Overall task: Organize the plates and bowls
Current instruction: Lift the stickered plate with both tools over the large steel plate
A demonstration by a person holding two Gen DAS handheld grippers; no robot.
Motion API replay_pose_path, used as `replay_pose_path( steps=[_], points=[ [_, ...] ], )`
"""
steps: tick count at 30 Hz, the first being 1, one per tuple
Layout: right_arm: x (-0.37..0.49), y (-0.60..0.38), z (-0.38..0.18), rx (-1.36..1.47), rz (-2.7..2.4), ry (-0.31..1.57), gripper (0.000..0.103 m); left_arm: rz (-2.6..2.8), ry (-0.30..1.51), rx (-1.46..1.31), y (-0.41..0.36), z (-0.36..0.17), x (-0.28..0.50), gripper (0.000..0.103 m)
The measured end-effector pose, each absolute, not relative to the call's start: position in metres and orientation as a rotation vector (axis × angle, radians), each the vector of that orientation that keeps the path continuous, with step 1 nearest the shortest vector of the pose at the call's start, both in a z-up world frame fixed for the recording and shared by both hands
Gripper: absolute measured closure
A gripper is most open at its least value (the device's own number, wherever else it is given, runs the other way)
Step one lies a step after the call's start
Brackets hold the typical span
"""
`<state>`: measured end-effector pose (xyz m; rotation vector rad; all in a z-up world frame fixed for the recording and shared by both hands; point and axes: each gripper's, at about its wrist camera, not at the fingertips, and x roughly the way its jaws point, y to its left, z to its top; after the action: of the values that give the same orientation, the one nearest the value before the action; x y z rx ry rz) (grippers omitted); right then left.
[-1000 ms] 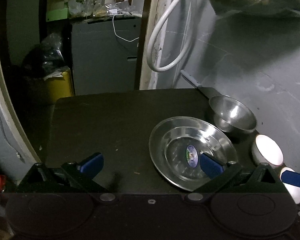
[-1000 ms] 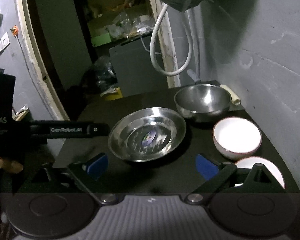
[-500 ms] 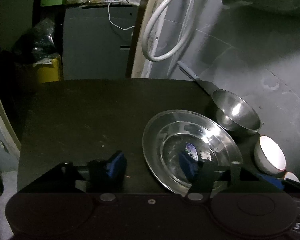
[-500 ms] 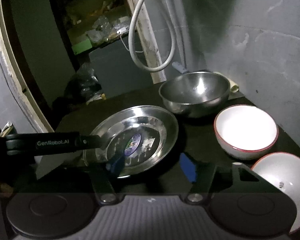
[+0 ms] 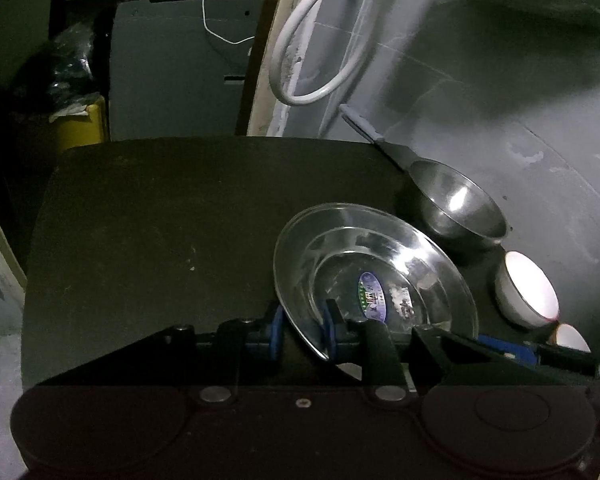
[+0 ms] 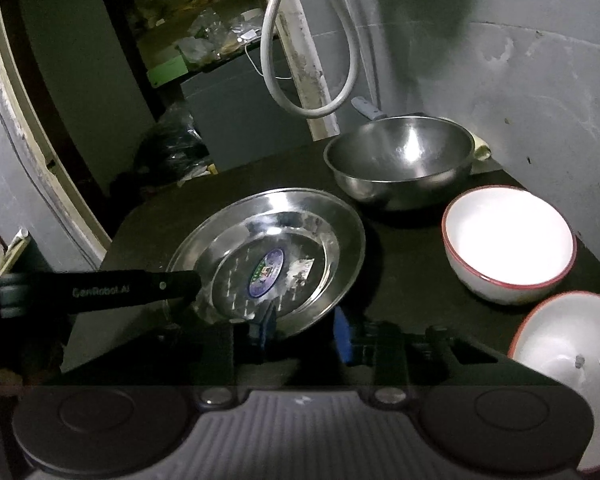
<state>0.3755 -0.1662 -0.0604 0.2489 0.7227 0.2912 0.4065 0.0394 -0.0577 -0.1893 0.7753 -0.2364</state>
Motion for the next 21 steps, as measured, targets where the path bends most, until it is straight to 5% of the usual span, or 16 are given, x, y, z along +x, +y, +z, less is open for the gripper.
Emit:
replay_pose_path(
  steps=[21],
  points=[
    [0.323, -0.182, -0.024, 0.233, 0.346, 0.631, 0.069, -0.282, 0.666, -0.171, 0.038, -0.013, 0.330, 0.080]
  ],
)
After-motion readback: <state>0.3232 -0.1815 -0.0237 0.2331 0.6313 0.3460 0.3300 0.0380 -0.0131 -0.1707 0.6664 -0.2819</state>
